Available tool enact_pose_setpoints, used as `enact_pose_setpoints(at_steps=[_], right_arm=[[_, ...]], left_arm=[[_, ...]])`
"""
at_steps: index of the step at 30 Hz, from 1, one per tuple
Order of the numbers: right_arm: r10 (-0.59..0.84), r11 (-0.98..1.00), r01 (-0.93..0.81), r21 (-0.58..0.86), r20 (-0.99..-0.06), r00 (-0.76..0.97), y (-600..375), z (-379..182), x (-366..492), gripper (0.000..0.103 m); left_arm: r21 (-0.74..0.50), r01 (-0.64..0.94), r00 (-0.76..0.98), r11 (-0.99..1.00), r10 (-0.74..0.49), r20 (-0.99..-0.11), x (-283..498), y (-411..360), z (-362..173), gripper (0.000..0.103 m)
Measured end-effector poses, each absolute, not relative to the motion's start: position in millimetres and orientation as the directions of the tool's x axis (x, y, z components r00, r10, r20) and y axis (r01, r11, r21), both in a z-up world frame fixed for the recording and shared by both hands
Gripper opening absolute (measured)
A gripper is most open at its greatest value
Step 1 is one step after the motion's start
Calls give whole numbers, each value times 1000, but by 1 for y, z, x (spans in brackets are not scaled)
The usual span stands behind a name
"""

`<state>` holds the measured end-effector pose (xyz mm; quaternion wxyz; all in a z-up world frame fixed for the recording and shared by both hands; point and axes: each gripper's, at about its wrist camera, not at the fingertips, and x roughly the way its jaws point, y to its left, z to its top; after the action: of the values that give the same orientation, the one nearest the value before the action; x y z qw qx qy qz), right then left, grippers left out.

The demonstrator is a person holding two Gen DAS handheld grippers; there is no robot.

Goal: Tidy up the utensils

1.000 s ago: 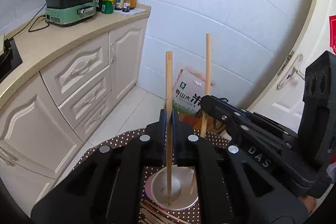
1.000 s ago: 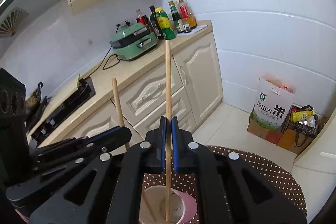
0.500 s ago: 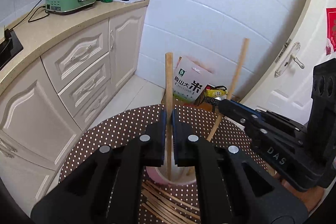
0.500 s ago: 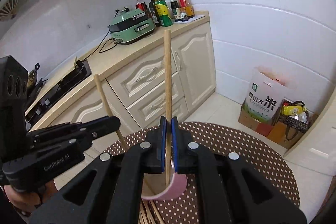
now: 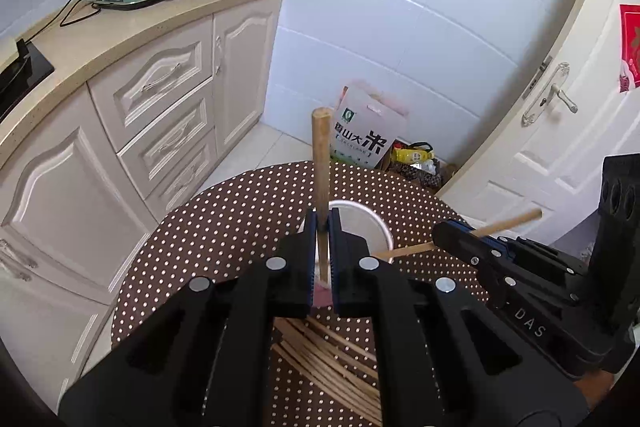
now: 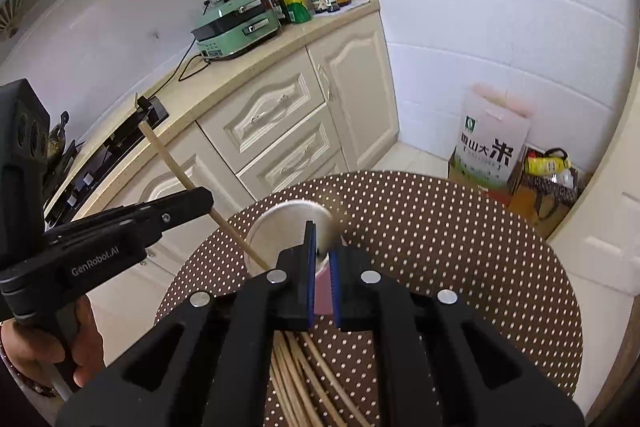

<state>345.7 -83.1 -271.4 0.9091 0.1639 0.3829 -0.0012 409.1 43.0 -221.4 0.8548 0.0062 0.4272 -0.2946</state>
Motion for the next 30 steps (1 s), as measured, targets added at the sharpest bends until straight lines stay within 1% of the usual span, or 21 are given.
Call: enact_pose_setpoints(at_steps=[4, 6, 8, 9, 10, 11, 15, 17, 25, 30], right_arm=[[126, 939, 145, 312, -703, 700, -82, -271, 342, 8], [132, 935, 148, 321, -706, 696, -82, -270, 340, 8], [132, 934, 152, 324, -707, 694, -81, -268, 337, 11], [133, 933, 153, 325, -708, 694, -80, -267, 336, 13], [132, 933, 154, 326, -706, 696, -79, -265, 334, 20], [129, 933, 155, 325, -704, 699, -78, -263, 332, 26], [120, 937, 151, 316, -695, 709, -74, -256, 323, 29], [111, 938, 155, 311, -692, 713, -73, -252, 316, 32], [74, 936, 195, 295, -704, 707, -74, -252, 288, 35], [74, 935, 209, 285, -736, 673, -72, -264, 272, 37]], left_arm=[[-256, 491, 436, 833, -489, -755, 407, 48, -224, 9], [-247, 492, 431, 835, -480, -764, 403, 50, -225, 12], [-248, 491, 425, 835, -478, -769, 400, 52, -225, 26], [-247, 487, 428, 838, -475, -769, 397, 55, -224, 43], [-244, 484, 438, 840, -474, -764, 395, 57, -222, 58], [-239, 487, 450, 840, -475, -756, 392, 58, -219, 58], [-225, 490, 450, 842, -465, -763, 383, 65, -215, 58], [-231, 483, 449, 845, -465, -763, 380, 71, -213, 60], [-251, 433, 422, 866, -441, -792, 363, 94, -225, 67], [-266, 399, 356, 878, -416, -837, 354, 103, -250, 67]])
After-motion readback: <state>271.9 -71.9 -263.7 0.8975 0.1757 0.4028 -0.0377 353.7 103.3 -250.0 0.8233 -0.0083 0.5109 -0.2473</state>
